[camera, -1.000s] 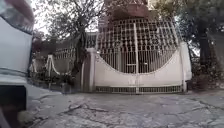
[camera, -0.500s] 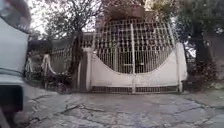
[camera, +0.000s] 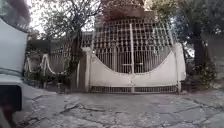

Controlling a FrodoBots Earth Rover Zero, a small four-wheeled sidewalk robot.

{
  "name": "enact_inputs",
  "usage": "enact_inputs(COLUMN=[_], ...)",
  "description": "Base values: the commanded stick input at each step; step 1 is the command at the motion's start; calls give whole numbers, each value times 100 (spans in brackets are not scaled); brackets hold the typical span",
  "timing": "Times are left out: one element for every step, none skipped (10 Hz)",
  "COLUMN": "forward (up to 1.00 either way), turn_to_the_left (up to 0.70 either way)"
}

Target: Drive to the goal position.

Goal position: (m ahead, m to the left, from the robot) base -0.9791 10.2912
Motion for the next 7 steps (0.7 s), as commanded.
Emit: enact_inputs(forward=[0,0,0,0,0,0,0], turn_to_the_left=[-100,-100,-100,-100,-100,-100,-100])
